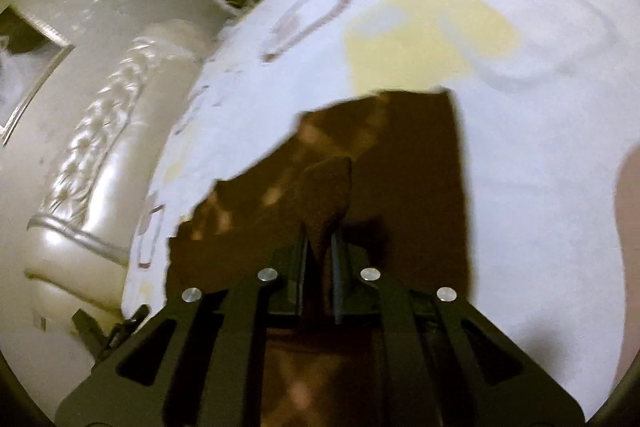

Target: Fold small clothes

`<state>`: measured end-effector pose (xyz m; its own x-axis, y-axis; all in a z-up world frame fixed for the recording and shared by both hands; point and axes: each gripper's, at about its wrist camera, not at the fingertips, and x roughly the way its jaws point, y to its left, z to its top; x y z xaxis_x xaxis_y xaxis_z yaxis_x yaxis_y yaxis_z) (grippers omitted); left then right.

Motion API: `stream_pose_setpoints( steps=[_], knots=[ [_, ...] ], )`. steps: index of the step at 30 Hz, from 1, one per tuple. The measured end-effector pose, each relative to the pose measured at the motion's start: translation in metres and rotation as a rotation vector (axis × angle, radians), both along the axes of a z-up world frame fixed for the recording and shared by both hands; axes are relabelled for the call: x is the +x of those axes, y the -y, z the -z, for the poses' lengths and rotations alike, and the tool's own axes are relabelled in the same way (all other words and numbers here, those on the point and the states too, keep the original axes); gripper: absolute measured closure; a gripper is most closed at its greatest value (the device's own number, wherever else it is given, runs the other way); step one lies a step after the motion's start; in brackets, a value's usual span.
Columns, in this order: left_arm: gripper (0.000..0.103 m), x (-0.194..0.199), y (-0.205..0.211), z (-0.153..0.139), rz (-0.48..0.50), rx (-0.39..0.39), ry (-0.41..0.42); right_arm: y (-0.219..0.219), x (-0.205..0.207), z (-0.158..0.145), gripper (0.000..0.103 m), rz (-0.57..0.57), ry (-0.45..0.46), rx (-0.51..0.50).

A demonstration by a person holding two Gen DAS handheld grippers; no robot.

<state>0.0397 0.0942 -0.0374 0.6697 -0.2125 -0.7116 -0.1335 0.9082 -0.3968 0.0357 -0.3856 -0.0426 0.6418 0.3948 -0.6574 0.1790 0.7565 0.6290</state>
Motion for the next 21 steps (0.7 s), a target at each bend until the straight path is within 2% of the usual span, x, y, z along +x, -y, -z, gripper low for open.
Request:
stream_pose_setpoints(
  steps=[3, 5, 8, 12, 13, 14, 18, 21],
  knots=[
    [0.025, 0.002, 0.004, 0.000, 0.004, 0.007, -0.003, 0.013, -0.005, 0.026, 0.094, 0.032, -0.055, 0.035],
    [0.025, 0.004, 0.006, 0.000, 0.004, 0.004, -0.003, 0.018, -0.007, 0.037, 0.094, 0.041, -0.061, 0.054],
    [0.025, 0.009, 0.010, -0.002, 0.000, -0.001, 0.005, 0.016, -0.006, 0.039, 0.094, 0.039, -0.056, 0.057],
    [0.025, 0.026, 0.022, -0.002, 0.015, 0.036, 0.004, 0.013, -0.005, 0.032, 0.091, 0.008, -0.060, 0.023],
    [0.025, 0.030, 0.024, -0.002, 0.022, 0.046, 0.000, 0.015, -0.008, 0.030, 0.087, 0.012, -0.056, 0.026],
    [0.025, 0.033, 0.025, -0.001, 0.027, 0.054, -0.003, 0.019, -0.011, 0.024, 0.084, 0.024, -0.042, 0.023],
    [0.025, 0.043, 0.019, 0.005, 0.027, 0.081, -0.027, 0.016, -0.016, -0.005, 0.080, 0.034, 0.015, -0.065],
    [0.025, 0.047, 0.011, 0.012, 0.022, 0.085, -0.042, -0.008, -0.001, -0.025, 0.079, -0.051, 0.067, -0.088]
  ],
)
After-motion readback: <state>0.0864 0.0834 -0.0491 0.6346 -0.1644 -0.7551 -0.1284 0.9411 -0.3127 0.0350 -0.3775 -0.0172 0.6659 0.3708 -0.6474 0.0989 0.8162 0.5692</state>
